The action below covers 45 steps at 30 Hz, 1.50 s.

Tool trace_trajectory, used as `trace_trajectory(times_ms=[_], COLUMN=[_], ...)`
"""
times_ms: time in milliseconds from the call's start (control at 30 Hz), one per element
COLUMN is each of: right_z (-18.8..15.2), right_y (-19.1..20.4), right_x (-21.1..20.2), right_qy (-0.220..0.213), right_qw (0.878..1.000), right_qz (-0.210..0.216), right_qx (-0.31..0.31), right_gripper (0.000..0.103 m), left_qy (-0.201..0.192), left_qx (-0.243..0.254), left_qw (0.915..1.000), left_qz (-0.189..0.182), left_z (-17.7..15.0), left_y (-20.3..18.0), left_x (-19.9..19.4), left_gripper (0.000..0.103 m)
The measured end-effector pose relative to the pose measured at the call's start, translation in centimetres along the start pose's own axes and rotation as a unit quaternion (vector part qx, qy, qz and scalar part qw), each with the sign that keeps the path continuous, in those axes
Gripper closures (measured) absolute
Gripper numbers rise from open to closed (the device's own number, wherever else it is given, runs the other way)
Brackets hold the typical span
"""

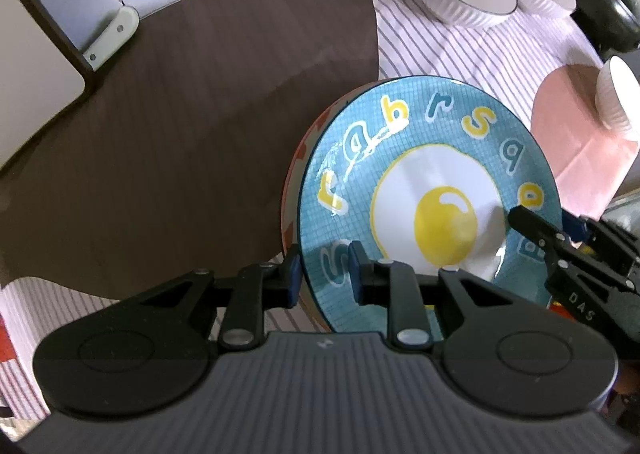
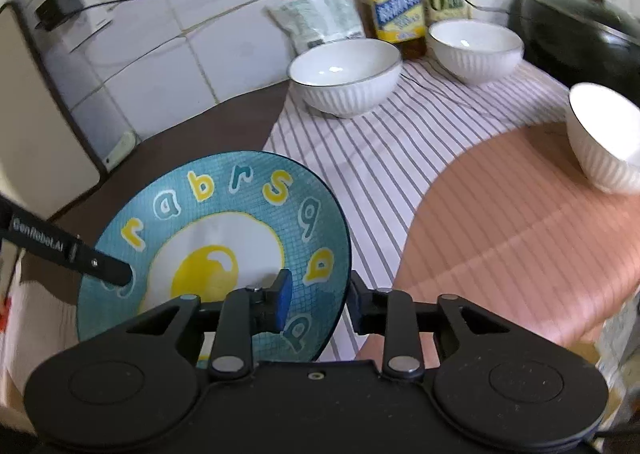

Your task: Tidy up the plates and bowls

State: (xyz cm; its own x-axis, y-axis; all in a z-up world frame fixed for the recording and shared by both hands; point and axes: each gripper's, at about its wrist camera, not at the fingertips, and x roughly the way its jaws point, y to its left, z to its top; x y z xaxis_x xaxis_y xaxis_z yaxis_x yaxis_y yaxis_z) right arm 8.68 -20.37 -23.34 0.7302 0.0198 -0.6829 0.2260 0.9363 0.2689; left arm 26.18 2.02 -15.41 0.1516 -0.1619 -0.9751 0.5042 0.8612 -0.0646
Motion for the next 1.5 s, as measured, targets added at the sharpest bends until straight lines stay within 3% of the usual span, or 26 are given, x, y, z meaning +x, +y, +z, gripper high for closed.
trace_trajectory(times_ms=[167,200,300,433,567,667,733,800,1067,1233,1500], right_z=[-0.6,-0.7,-0.8,-0.6,-0.3,0.2,0.5,0.9,1.6,2.1,2.6], right_y=[-0.4,-0.6,-0.4,0.7,2.9,3.1,3.1,2.4,-1.7,-4.5,-9.4], right_x=[-0.2,-0.2,-0.1,0.0,0.3,-0.3,-1.7,-3.5,-9.6,-12.3,-13.9], right_qy=[-0.023,-0.026,-0.028,-0.019,0.008,0.027,0.015,0.0,-0.075,-0.109,-0.12], right_qw=[1.0,0.999,0.999,0.999,0.993,0.993,0.993,0.995,0.992,0.987,0.985], right_qz=[-0.005,-0.002,-0.007,-0.031,-0.07,-0.073,-0.073,-0.068,-0.074,-0.076,-0.088], right_qx=[0.014,0.019,0.015,-0.022,-0.092,-0.09,-0.089,-0.079,-0.071,-0.088,-0.085], right_gripper=[0.08,0.081,0.081,0.078,0.068,0.068,0.068,0.063,0.059,0.046,0.035], left_qy=[-0.007,-0.014,-0.005,-0.004,-0.003,-0.006,-0.006,-0.009,-0.034,-0.049,-0.084], left_qx=[0.058,0.073,0.088,0.101,0.093,0.094,0.096,0.098,0.112,0.112,0.114], left_qw=[0.9969,0.9957,0.9957,0.9942,0.9952,0.9953,0.9952,0.995,0.993,0.9925,0.9899], left_qz=[0.052,0.055,0.028,0.036,0.029,0.021,0.018,0.015,0.012,0.003,-0.01], left_z=[-0.2,-0.3,-0.5,-1.1,-1.4,-1.3,-1.3,-1.1,-0.5,-0.2,0.0], left_y=[-2.1,-2.6,-3.6,-4.3,-3.9,-4.0,-4.2,-4.5,-7.4,-10.2,-15.8], left_x=[-0.4,-0.6,-0.9,-0.6,-0.8,-1.2,-1.9,-2.7,-6.5,-8.2,-9.5], left_gripper=[0.082,0.088,0.09,0.09,0.088,0.086,0.084,0.078,0.067,0.062,0.053])
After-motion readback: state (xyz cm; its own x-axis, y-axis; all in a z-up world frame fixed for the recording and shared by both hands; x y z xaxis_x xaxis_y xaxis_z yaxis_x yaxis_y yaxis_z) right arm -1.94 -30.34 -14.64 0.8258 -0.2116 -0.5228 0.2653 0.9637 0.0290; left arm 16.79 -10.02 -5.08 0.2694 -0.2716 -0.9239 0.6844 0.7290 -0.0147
